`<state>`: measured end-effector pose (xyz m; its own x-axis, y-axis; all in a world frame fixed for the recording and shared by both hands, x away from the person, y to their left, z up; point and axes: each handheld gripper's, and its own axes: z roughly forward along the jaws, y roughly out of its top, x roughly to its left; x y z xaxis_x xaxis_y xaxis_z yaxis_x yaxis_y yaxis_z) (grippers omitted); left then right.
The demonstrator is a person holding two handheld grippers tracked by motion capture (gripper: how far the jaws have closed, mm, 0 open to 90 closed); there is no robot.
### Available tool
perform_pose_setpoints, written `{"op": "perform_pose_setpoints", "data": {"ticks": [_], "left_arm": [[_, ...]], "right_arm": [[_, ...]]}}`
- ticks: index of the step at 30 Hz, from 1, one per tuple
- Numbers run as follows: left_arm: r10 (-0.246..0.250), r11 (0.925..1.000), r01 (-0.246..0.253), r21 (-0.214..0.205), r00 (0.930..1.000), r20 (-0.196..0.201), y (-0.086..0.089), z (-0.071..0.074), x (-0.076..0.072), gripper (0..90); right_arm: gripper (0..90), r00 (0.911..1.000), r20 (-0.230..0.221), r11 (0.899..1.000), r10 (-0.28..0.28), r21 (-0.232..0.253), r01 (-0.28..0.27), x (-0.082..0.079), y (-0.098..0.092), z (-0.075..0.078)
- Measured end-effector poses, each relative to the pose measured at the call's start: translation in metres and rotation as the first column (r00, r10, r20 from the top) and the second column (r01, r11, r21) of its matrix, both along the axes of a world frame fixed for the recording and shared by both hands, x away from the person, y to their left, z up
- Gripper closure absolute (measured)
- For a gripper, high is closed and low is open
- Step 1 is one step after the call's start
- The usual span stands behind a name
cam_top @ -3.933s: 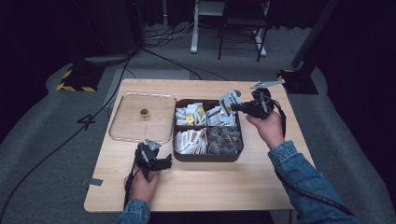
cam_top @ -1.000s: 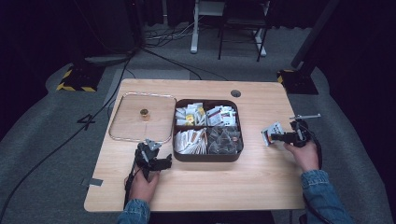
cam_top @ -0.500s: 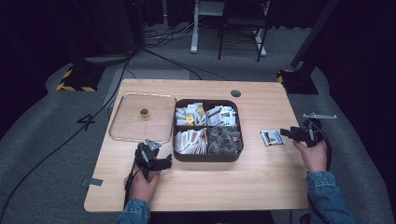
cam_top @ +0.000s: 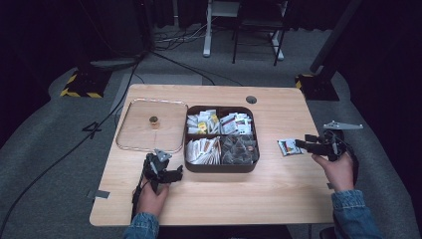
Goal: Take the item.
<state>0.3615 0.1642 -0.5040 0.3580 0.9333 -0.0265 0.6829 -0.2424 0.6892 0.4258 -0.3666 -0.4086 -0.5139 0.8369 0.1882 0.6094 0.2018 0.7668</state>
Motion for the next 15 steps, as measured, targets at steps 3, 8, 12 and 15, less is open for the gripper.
{"op": "perform_pose_setpoints", "data": {"ticks": [3, 8, 12, 15], "left_arm": [[-0.009, 1.0000, 0.009, -0.005, 1.0000, -0.002, 0.000, 0.000, -0.001, 14.0], [-0.025, 0.9997, 0.025, -0.001, 0.9997, -0.001, 0.002, 0.000, -0.004, 14.0], [-0.040, 0.9992, 0.040, 0.000, 0.9992, -0.001, 0.003, 0.000, -0.006, 14.0], [-0.045, 0.9990, 0.045, -0.004, 0.9990, 0.001, 0.005, 0.000, -0.009, 14.0]], "right_arm": [[39.8, 0.9993, -0.005, 0.999, 0.036, 0.017, -0.036, -0.007, 0.005, 0.000], [39.3, 0.9971, 0.001, 0.997, 0.076, 0.022, -0.076, -0.014, 0.013, 0.001], [38.7, 0.9907, 0.040, 0.991, 0.130, 0.029, -0.131, -0.021, 0.021, 0.004], [38.7, 0.9844, 0.048, 0.985, 0.169, 0.033, -0.171, -0.028, 0.028, 0.006]]}}
